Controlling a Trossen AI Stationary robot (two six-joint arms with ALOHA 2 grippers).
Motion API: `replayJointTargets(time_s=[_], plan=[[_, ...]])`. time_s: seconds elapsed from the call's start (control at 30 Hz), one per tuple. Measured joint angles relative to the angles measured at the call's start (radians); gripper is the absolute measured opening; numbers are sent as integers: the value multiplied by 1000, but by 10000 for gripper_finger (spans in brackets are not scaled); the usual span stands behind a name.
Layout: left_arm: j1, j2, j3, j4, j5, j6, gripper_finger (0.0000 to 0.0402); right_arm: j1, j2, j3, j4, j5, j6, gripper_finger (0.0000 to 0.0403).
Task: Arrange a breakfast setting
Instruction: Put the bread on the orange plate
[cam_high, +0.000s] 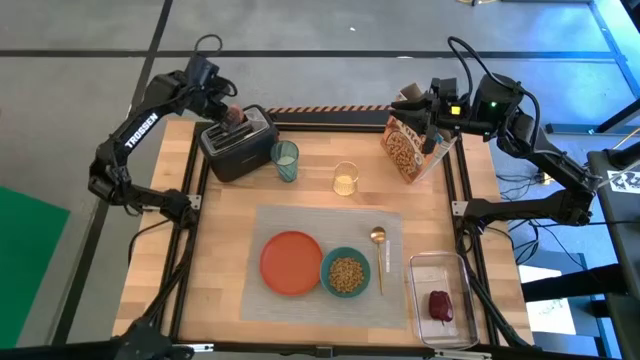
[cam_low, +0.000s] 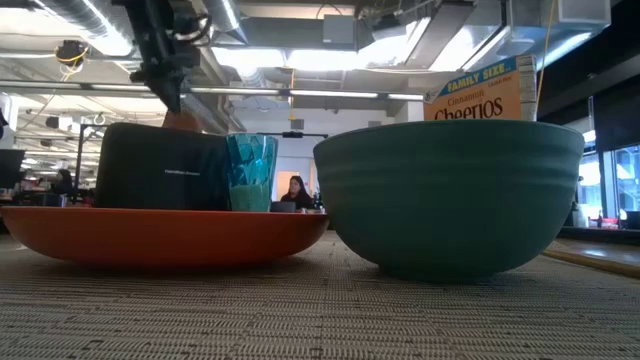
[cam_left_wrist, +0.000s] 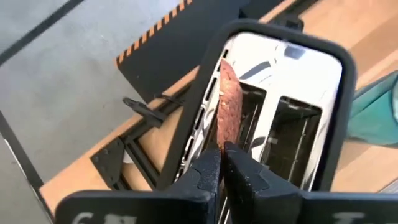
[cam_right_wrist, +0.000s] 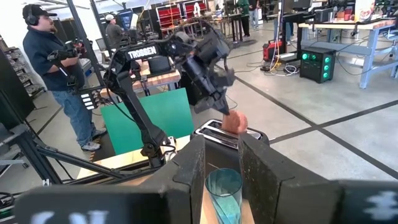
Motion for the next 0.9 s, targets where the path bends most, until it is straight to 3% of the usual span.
replayJointTargets(time_s=[0.13, 0.53, 0.7, 0.9], plan=[[-23, 0, 84, -50, 7, 1, 9, 0, 0, 0, 0, 0, 0, 88], [-134, -1, 303, -168, 307, 17, 10, 0, 0, 0, -1, 0, -4, 88], [-262, -7, 316, -173, 438, 78, 10, 0, 0, 0, -1, 0, -18, 88], [-513, -7, 316, -177, 425, 82, 10, 0, 0, 0, -3, 0, -17, 88]])
